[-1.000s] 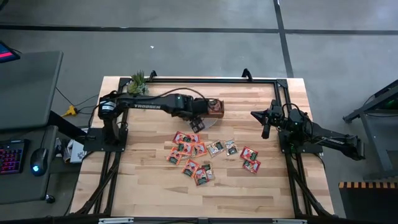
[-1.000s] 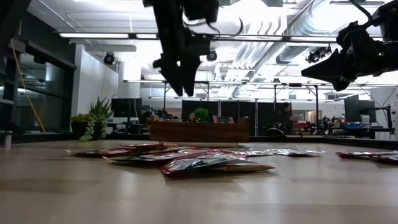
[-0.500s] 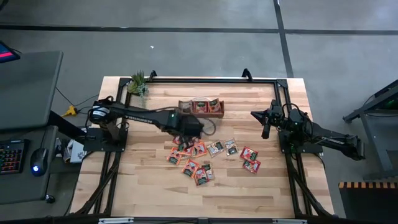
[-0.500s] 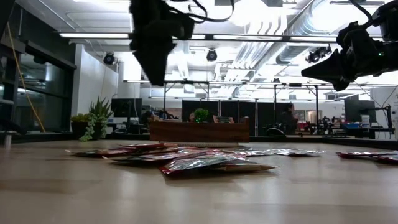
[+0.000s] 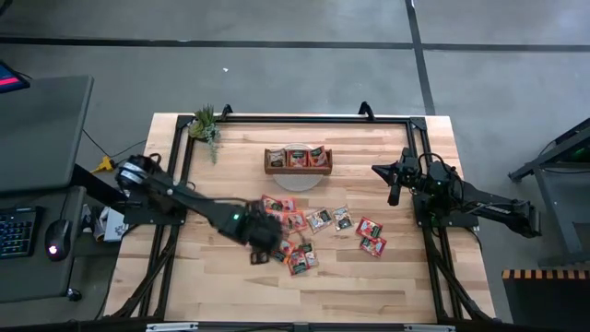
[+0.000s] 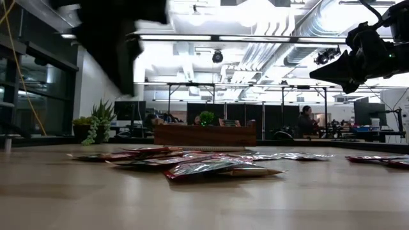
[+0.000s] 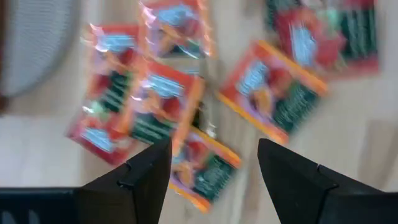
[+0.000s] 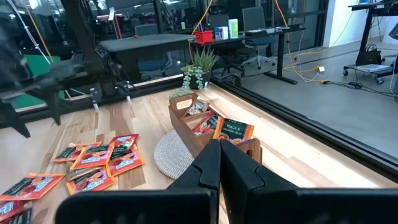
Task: Pick & Place Tea
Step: Put the orange tea bag in the right section of the wooden organizer
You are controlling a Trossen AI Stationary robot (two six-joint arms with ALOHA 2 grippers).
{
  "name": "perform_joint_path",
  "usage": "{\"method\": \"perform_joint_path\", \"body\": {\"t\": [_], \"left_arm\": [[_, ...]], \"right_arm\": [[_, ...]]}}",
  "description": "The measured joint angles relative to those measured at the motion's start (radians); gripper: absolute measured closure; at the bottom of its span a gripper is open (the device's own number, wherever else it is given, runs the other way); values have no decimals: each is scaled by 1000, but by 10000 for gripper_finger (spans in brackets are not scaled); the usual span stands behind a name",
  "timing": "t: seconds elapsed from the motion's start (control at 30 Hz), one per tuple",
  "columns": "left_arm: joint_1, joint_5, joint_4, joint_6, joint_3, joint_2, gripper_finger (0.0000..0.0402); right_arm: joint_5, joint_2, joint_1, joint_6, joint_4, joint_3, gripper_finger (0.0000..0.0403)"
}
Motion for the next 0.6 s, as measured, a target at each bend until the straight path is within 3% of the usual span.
{"method": "perform_joint_path", "body": {"t": [0.37,0.5,0.6], "left_arm": [[-101,81,294,336,-161,-14,167],[-97,101,364,385,-183,-14,167],[-96,57,364,393,-186,-14,167]], "right_arm": [[0,0,0,0,0,0,402],[0,0,0,0,0,0,402],[0,0,0,0,0,0,402]]}}
